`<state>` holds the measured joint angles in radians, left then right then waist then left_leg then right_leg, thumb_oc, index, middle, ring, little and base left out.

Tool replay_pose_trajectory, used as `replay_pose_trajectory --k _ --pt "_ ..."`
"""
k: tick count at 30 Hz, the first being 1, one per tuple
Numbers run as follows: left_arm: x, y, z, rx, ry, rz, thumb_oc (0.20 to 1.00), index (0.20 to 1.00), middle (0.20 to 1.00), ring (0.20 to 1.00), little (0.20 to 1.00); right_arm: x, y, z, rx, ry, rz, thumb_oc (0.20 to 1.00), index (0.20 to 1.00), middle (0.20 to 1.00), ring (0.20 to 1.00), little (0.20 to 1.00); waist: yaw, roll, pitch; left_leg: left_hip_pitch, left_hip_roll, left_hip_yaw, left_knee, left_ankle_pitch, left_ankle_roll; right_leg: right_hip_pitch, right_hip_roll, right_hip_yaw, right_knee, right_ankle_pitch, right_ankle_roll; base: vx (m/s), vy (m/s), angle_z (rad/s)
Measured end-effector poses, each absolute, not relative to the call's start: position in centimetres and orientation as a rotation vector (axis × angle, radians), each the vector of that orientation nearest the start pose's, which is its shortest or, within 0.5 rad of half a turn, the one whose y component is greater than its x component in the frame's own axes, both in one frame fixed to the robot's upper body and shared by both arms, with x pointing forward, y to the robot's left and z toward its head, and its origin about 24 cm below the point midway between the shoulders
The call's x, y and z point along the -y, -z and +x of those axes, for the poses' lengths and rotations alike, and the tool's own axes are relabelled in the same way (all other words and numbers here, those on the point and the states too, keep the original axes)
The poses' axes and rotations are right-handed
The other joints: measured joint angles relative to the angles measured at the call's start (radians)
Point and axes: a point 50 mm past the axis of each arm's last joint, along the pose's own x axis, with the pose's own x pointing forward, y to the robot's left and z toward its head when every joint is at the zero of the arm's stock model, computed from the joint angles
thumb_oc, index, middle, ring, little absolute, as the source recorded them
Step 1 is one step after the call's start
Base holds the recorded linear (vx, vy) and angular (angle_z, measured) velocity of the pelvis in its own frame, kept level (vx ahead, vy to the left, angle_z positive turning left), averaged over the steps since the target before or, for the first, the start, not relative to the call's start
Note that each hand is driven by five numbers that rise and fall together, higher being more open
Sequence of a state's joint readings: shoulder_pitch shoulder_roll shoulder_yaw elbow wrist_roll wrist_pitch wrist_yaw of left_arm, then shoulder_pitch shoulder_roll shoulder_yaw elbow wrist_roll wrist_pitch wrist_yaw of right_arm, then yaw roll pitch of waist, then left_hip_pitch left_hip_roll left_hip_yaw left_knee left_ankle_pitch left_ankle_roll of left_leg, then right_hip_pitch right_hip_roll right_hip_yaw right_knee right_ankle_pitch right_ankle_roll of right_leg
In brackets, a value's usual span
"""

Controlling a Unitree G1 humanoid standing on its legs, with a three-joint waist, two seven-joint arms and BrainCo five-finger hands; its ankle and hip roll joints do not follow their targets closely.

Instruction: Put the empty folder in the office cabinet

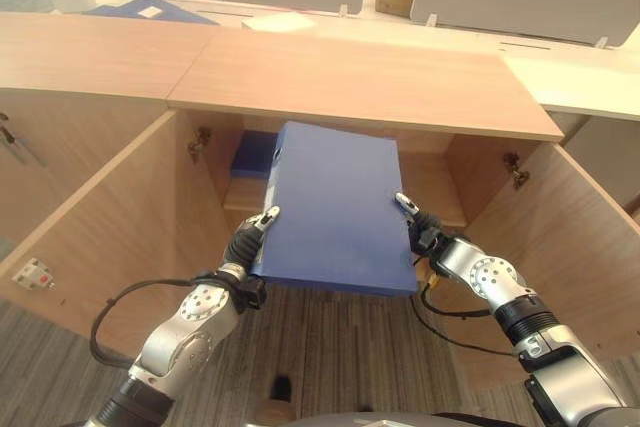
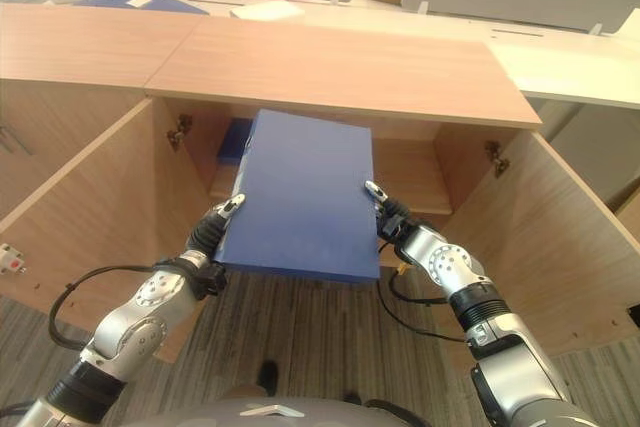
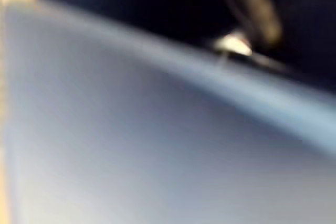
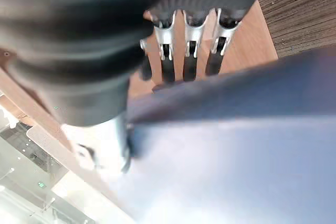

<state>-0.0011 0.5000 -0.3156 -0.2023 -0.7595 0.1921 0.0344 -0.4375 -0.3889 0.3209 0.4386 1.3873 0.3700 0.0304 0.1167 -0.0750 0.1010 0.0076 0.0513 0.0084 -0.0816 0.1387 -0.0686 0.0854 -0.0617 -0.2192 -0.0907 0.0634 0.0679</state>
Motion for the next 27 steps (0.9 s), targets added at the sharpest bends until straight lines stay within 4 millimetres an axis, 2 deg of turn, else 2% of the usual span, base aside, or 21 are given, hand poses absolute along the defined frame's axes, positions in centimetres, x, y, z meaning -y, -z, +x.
replay_pose_trajectory --k 1,2,6,10,12,19,20,21,22,23,24,27 --pt "-14.8 -5.6 23.7 -0.215 0.367 -0.247 0.2 0.2 0.2 0.2 0.2 13.5 -3.6 31.4 -0.532 -0.344 0.843 0.2 0.2 0.2 0.2 0.2 0.0 0.0 0.0 0.0 0.0 0.0 0.0 0.0 0.0 0.0 0.0 0.0 0.0 0.0 0.0 0.01 0.009 -0.04" --pt "-14.8 -5.6 23.7 -0.214 0.356 -0.248 0.2 0.2 0.2 0.2 0.2 13.0 -4.6 31.3 -0.488 -0.381 0.856 0.2 0.2 0.2 0.2 0.2 -0.003 0.0 0.0 0.0 0.0 0.003 0.001 -0.001 0.001 -0.002 0.0 0.003 0.0 0.0 0.0 0.01 0.003 -0.03" --pt "-14.8 -5.6 23.8 -0.209 0.352 -0.249 0.2 0.2 0.2 0.2 0.2 12.9 -4.9 31.0 -0.459 -0.394 0.872 0.2 0.2 0.2 0.2 0.2 -0.003 0.0 0.0 0.003 0.0 0.009 0.001 -0.003 0.004 -0.001 -0.001 0.009 0.0 0.0 0.001 0.01 0.004 -0.05" --pt "-14.4 -5.4 23.6 -0.217 0.372 -0.251 0.2 0.2 0.2 0.2 0.2 13.0 -4.3 30.2 -0.456 -0.379 0.885 0.2 0.2 0.2 0.2 0.2 -0.019 0.0 0.0 0.006 -0.003 0.012 0.001 -0.004 0.006 0.001 -0.005 0.013 0.0 0.002 0.002 0.0 0.001 -0.01" --pt "-14.0 -5.2 23.4 -0.232 0.393 -0.249 0.2 0.2 0.2 0.2 0.2 13.4 -3.2 29.4 -0.48 -0.35 0.896 0.2 0.2 0.2 0.2 0.2 -0.027 0.001 0.0 0.012 -0.003 0.02 -0.003 -0.007 0.01 0.003 -0.006 0.019 0.0 0.001 0.002 0.02 0.003 -0.08" --pt "-13.3 -4.8 23.0 -0.254 0.419 -0.247 0.2 0.2 0.2 0.2 0.2 13.8 -1.9 28.4 -0.512 -0.299 0.943 0.2 0.2 0.2 0.2 0.2 -0.031 0.004 0.002 0.016 -0.003 0.032 -0.005 -0.009 0.013 0.001 -0.006 0.03 0.0 0.003 0.005 0.0 -0.004 -0.04" --pt "-13.2 -4.7 23.0 -0.257 0.422 -0.244 0.511 0.511 0.511 0.511 0.511 13.9 -1.6 28.3 -0.518 -0.291 0.954 0.2 0.2 0.2 0.2 0.2 -0.031 0.004 0.002 0.016 -0.003 0.033 -0.006 -0.009 0.013 0.001 -0.007 0.03 0.0 0.003 0.005 0.0 0.0 0.0" --pt "-13.2 -4.6 23.0 -0.259 0.422 -0.234 0.611 0.611 0.611 0.611 0.611 13.9 -1.4 28.1 -0.521 -0.283 0.969 0.2 0.2 0.2 0.2 0.2 -0.03 0.004 0.002 0.015 -0.003 0.033 -0.006 -0.009 0.013 0.001 -0.007 0.031 0.0 0.003 0.005 0.0 0.0 0.0" --pt "-13.2 -4.6 22.9 -0.258 0.413 -0.222 0.784 0.784 0.784 0.784 0.784 13.8 -0.8 27.7 -0.531 -0.264 1.012 0.2 0.2 0.2 0.2 0.2 -0.03 0.004 0.002 0.015 -0.003 0.034 -0.006 -0.009 0.013 0.003 -0.007 0.032 0.0 0.004 0.005 0.0 0.0 0.0" --pt "-13.2 -4.6 23.0 -0.256 0.406 -0.223 0.853 0.853 0.853 0.853 0.853 13.7 -0.6 27.5 -0.533 -0.255 1.027 0.2 0.2 0.2 0.2 0.2 -0.031 0.004 0.002 0.015 -0.003 0.034 -0.006 -0.009 0.013 0.004 -0.007 0.032 0.0 0.004 0.005 0.0 0.0 0.0" --pt "-13.3 -4.7 23.0 -0.253 0.403 -0.224 1.0 1.0 1.0 1.0 1.0 13.7 -0.4 27.3 -0.537 -0.249 1.036 0.2 0.2 0.2 0.2 0.2 -0.032 0.004 0.002 0.015 -0.003 0.034 -0.006 -0.009 0.013 0.004 -0.007 0.033 0.0 0.004 0.005 0.0 0.0 0.0" --pt "-13.3 -4.7 23.1 -0.246 0.397 -0.227 1.0 1.0 1.0 1.0 1.0 13.6 0.7 26.2 -0.565 -0.215 1.089 0.2 0.2 0.2 0.2 0.2 -0.031 0.004 0.002 0.016 -0.003 0.034 -0.006 -0.009 0.013 0.001 -0.007 0.034 0.0 0.004 0.005 0.0 0.0 0.0"
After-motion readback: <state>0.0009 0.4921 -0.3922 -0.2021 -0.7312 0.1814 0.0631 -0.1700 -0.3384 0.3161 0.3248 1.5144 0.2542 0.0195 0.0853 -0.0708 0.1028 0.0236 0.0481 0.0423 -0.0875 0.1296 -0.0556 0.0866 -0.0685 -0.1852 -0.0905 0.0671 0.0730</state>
